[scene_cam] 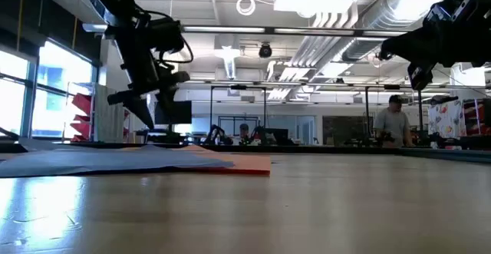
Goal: Organize paper
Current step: Put the blue colored paper to the top right of the table
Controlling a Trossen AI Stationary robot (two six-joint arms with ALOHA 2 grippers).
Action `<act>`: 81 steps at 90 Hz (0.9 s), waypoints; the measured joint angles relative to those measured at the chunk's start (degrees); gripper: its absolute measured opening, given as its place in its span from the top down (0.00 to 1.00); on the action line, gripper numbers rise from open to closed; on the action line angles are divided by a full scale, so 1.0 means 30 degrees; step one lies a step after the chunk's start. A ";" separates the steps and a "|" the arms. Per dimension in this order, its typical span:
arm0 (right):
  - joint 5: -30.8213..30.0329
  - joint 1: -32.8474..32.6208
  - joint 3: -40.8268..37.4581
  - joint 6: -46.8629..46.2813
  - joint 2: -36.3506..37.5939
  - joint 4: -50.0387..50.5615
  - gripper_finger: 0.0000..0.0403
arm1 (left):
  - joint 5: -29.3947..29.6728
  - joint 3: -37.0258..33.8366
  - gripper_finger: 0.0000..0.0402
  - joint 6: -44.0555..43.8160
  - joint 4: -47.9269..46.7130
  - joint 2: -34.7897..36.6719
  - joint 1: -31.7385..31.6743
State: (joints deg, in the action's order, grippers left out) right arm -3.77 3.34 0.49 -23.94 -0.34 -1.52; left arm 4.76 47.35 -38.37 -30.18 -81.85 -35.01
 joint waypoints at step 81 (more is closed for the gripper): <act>0.0067 -0.0001 -0.0005 0.0000 -0.0005 0.0007 1.00 | 0.0138 0.0095 0.48 0.4504 0.0025 -0.4458 -0.1929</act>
State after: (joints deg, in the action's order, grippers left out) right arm -3.57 3.33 0.48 -23.94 -0.35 -1.50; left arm 5.17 47.64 -24.86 -30.11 -95.22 -40.80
